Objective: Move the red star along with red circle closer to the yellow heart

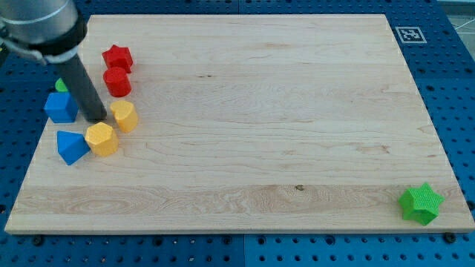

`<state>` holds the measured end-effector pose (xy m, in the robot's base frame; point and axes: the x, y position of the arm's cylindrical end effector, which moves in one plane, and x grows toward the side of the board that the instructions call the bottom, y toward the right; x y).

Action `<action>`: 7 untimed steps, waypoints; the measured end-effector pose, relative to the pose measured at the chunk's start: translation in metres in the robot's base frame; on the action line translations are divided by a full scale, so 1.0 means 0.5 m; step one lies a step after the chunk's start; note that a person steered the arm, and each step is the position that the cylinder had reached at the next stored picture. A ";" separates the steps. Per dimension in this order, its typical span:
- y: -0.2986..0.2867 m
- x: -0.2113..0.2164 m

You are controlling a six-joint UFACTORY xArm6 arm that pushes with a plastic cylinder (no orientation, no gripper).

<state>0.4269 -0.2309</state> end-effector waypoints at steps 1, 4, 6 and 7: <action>-0.042 -0.140; -0.060 -0.344; 0.045 -0.357; 0.048 -0.357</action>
<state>0.2482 -0.2071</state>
